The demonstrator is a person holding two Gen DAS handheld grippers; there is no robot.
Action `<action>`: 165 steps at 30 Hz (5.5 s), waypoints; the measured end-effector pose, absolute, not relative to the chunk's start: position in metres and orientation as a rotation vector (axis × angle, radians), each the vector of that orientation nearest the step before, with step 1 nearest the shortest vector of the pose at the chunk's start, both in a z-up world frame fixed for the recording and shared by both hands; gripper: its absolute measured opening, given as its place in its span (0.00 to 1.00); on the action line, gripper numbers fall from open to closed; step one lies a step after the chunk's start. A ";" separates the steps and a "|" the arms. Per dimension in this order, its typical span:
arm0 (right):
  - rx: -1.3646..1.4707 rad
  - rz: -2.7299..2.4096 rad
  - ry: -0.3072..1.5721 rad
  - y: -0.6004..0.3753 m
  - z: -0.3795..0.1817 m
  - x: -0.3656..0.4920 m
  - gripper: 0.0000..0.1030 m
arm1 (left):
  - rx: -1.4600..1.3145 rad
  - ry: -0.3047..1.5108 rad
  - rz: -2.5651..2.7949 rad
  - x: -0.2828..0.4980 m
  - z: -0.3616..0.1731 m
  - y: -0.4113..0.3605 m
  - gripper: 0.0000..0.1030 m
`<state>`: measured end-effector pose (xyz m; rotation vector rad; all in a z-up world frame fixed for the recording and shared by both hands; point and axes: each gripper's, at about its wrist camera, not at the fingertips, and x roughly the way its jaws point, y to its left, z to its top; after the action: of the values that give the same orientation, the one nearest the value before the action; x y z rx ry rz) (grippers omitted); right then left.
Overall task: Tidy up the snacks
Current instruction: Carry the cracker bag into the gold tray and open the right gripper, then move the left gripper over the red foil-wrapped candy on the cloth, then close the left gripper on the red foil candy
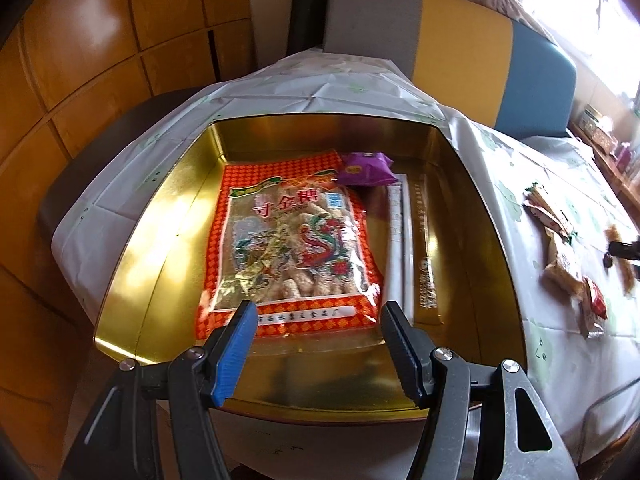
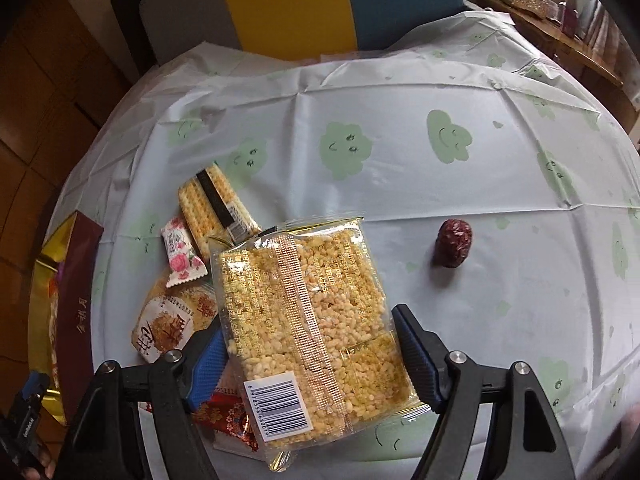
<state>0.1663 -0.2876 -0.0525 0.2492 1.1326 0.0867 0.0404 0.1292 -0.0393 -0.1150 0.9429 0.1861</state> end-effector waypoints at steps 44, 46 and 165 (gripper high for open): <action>0.042 0.607 1.018 -0.034 -0.010 0.091 0.77 | -0.204 0.901 0.330 0.031 -0.032 0.182 0.62; 0.022 0.588 0.992 -0.041 -0.007 0.088 0.77 | -0.189 0.894 0.327 0.030 -0.030 0.178 0.63; 0.264 -0.161 0.983 -0.358 -0.013 0.126 0.76 | 0.576 1.059 -0.604 0.110 -0.072 -0.118 0.46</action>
<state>0.1263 -0.3584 -0.0132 0.2638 0.9829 -0.1610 0.1102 -0.1182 -0.0719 0.5764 1.0590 -0.6041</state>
